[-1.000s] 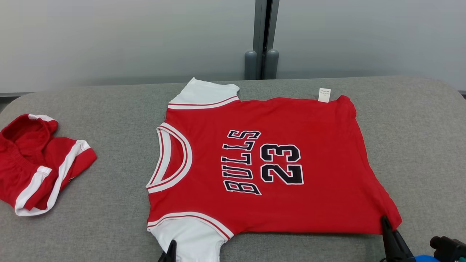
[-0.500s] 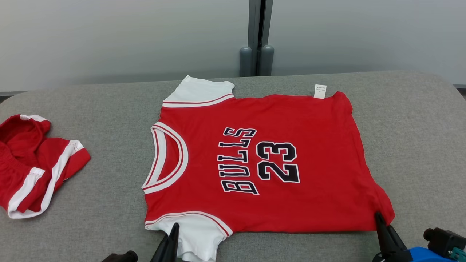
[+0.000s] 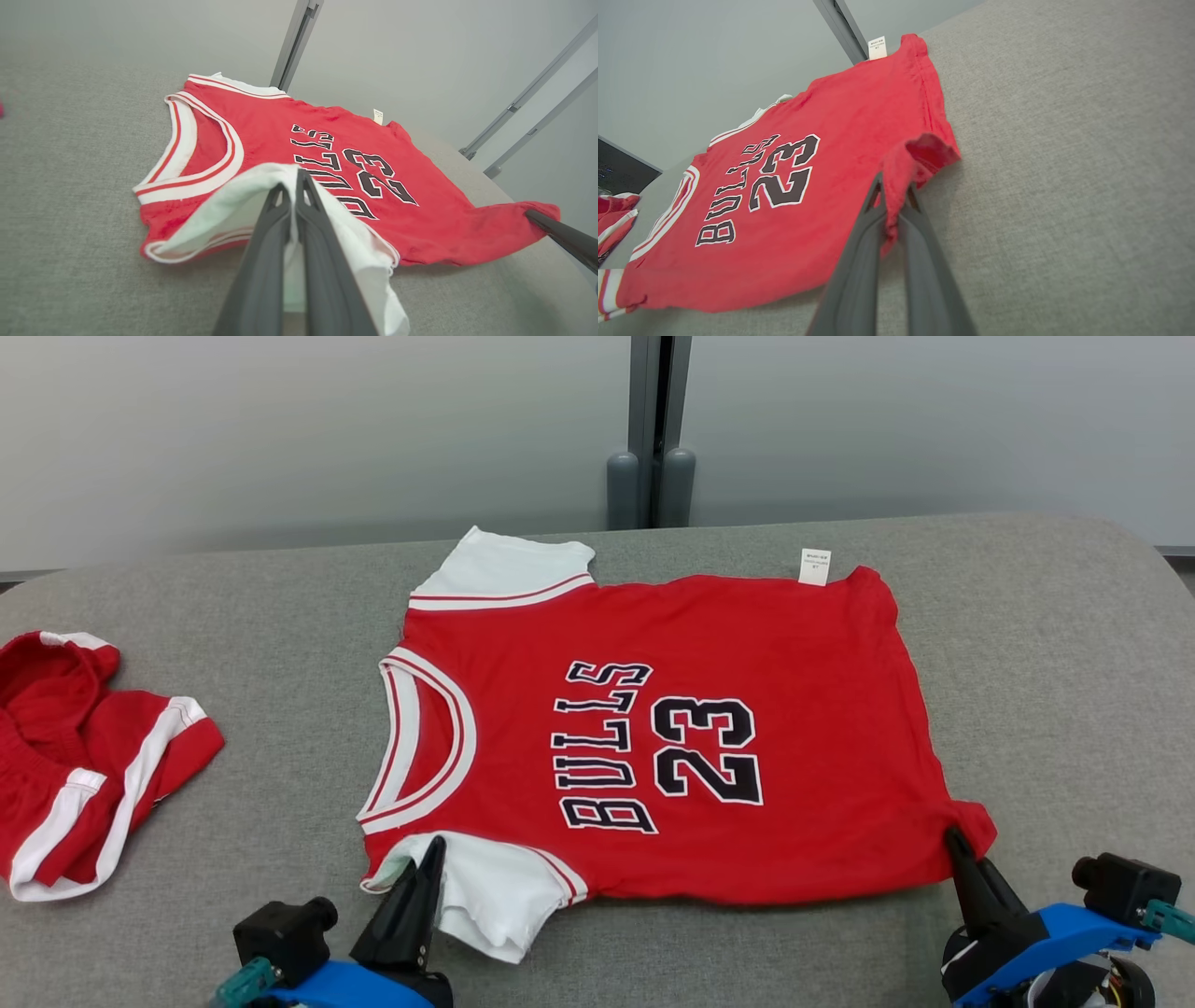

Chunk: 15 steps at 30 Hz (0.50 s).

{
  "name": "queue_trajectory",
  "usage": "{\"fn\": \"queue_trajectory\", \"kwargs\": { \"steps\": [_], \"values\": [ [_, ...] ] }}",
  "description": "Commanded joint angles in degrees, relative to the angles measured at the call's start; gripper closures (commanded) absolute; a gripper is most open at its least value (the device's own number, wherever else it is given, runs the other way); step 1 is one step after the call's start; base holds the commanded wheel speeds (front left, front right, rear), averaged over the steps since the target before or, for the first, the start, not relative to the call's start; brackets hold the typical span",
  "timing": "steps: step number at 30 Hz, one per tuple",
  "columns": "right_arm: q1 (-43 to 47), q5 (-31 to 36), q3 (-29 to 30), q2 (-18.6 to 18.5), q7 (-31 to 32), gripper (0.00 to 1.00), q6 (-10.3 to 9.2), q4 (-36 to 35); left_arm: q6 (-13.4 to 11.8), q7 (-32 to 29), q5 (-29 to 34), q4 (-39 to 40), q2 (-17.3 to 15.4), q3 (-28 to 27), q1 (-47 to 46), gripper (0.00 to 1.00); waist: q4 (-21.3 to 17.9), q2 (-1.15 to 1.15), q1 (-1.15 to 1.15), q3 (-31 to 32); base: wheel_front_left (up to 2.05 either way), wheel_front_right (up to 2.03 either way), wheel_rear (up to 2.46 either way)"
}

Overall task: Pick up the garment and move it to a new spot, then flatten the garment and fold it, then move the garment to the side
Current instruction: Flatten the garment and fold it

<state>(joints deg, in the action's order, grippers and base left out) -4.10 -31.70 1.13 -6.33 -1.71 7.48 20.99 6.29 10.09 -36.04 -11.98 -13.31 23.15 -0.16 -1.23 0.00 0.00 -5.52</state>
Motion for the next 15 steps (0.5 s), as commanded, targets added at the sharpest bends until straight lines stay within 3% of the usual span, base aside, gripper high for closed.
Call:
{"fn": "queue_trajectory", "kwargs": {
  "steps": [1, 15],
  "values": [
    [-1.5, -0.6, 0.3, -0.4, 0.7, 1.0, 0.03, 0.8, 0.3, -0.3, 0.0, -0.8, -0.8, -0.1, -2.0, 1.0, -0.1, 0.0, 0.0, -0.2, 0.0, 0.0, 0.0],
    [-10.2, -2.5, 0.4, 0.4, 2.6, 1.0, 0.03, 7.5, 1.3, -1.0, -1.8, -8.2, -3.0, 2.3, -13.5, 1.0, -0.8, 0.0, 0.0, -2.8, 0.0, 0.0, 0.0]
  ]
}}
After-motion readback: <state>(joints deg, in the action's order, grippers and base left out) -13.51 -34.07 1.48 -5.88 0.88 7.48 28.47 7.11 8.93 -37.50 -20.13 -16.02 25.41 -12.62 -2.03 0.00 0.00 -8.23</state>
